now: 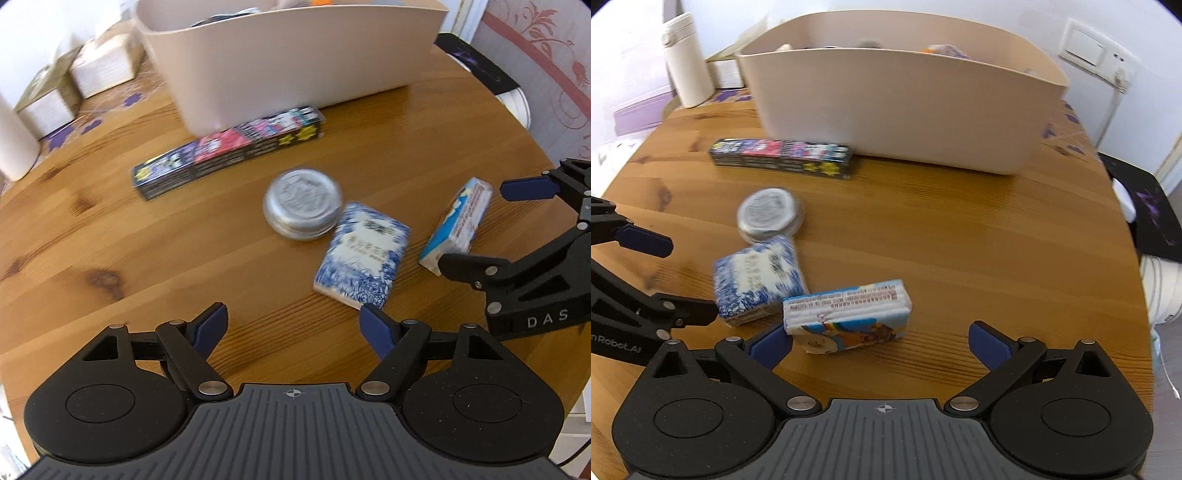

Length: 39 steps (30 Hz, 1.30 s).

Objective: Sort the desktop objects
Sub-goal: 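Move both grippers back over the two tissue packs on the table, then grasp the cartoon tissue pack with the right gripper while the left grasps the blue-white tissue pack, then lift and carry both tissue packs over the basket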

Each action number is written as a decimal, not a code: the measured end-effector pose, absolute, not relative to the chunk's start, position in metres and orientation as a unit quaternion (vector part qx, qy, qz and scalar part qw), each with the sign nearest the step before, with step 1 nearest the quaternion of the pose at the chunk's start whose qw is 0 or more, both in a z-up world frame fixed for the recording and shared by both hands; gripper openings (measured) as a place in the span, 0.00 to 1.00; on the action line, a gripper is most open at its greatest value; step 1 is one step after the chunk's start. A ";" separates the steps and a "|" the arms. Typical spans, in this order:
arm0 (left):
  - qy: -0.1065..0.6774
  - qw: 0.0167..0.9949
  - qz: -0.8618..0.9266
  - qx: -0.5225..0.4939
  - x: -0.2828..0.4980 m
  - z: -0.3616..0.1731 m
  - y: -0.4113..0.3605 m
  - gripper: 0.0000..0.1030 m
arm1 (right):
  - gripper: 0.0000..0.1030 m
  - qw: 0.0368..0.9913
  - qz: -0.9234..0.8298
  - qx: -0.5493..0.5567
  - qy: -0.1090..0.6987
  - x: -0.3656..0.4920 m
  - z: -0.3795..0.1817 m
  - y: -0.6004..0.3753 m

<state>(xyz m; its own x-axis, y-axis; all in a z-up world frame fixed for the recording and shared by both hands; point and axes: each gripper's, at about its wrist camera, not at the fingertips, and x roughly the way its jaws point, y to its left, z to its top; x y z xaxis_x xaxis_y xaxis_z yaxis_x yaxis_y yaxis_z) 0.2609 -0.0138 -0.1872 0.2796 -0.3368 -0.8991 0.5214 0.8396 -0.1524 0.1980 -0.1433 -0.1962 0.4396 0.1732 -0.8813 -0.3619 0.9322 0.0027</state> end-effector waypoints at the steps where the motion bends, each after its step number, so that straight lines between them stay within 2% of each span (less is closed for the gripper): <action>1: 0.534 0.795 -0.273 0.087 0.261 -0.187 -0.019 0.77 | 1.00 0.844 0.157 -0.094 0.505 0.199 -0.196 -0.148; 13: 0.538 0.783 -0.309 0.048 0.262 -0.171 -0.055 0.78 | 1.00 0.840 0.210 -0.108 0.489 0.211 -0.197 -0.185; 25: 0.558 0.788 -0.256 0.051 0.278 -0.189 -0.079 0.78 | 1.00 0.825 0.273 -0.137 0.475 0.217 -0.205 -0.180; 27: 0.551 0.795 -0.248 0.060 0.278 -0.190 -0.082 0.78 | 0.92 0.826 0.273 -0.133 0.475 0.220 -0.208 -0.179; 29: 0.546 0.800 -0.239 0.064 0.280 -0.190 -0.084 0.73 | 0.84 0.825 0.275 -0.128 0.476 0.221 -0.210 -0.179; 33: 0.535 0.804 -0.246 0.078 0.281 -0.186 -0.088 0.48 | 0.77 0.829 0.274 -0.114 0.474 0.223 -0.212 -0.182; 34: 0.533 0.803 -0.254 0.083 0.280 -0.185 -0.090 0.46 | 0.76 0.830 0.275 -0.114 0.472 0.223 -0.211 -0.182; 36: 0.531 0.801 -0.263 0.091 0.279 -0.185 -0.091 0.45 | 0.62 0.831 0.277 -0.113 0.469 0.223 -0.210 -0.184; 39: 0.532 0.798 -0.269 0.089 0.279 -0.184 -0.089 0.45 | 0.59 0.829 0.274 -0.111 0.474 0.224 -0.209 -0.186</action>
